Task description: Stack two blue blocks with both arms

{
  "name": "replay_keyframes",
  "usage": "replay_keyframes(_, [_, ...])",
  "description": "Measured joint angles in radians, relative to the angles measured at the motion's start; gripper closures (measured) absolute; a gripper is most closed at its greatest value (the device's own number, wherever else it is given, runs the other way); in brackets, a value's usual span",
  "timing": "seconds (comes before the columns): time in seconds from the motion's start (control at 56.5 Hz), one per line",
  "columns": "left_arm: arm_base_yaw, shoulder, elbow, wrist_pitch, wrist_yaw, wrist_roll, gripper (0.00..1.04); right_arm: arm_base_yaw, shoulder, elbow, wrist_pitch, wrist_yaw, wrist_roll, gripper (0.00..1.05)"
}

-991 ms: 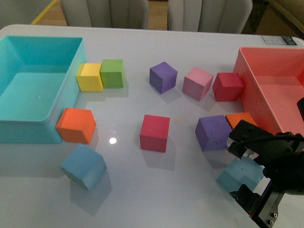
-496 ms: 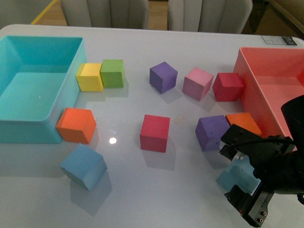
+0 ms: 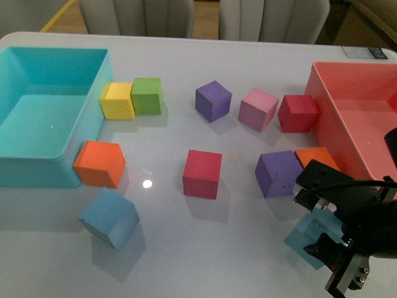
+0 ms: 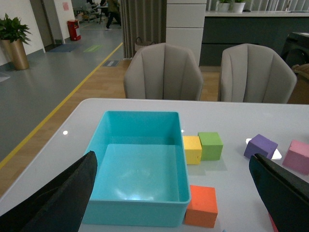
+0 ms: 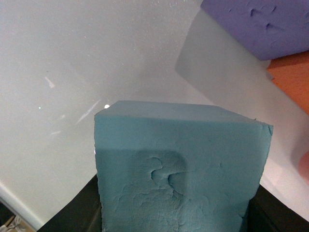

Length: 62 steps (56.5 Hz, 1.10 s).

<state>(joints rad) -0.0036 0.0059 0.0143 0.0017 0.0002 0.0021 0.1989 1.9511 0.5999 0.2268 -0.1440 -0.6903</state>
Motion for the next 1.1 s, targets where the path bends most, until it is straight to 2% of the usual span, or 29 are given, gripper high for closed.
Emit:
replay_keyframes(0.124, [0.0, 0.0, 0.0, 0.0, 0.0, 0.0, 0.09, 0.035, -0.117, 0.048, -0.054, -0.019, 0.031, 0.55])
replay_keyframes(0.283, [0.0, 0.0, 0.0, 0.0, 0.0, 0.0, 0.09, 0.1, -0.095, 0.187, -0.082, -0.011, 0.094, 0.56])
replay_keyframes(0.407, [0.0, 0.0, 0.0, 0.0, 0.0, 0.0, 0.09, 0.153, -0.005, 0.349, -0.121, -0.002, 0.147, 0.56])
replay_keyframes(0.655, [0.0, 0.0, 0.0, 0.0, 0.0, 0.0, 0.09, 0.213, 0.28, 0.779, -0.247, 0.101, 0.206, 0.56])
replay_keyframes(0.973, [0.0, 0.0, 0.0, 0.0, 0.0, 0.0, 0.09, 0.252, 0.483, 1.093, -0.364, 0.131, 0.245, 0.56])
replay_keyframes(1.097, [0.0, 0.0, 0.0, 0.0, 0.0, 0.0, 0.09, 0.267, 0.528, 1.134, -0.379, 0.14, 0.257, 0.56])
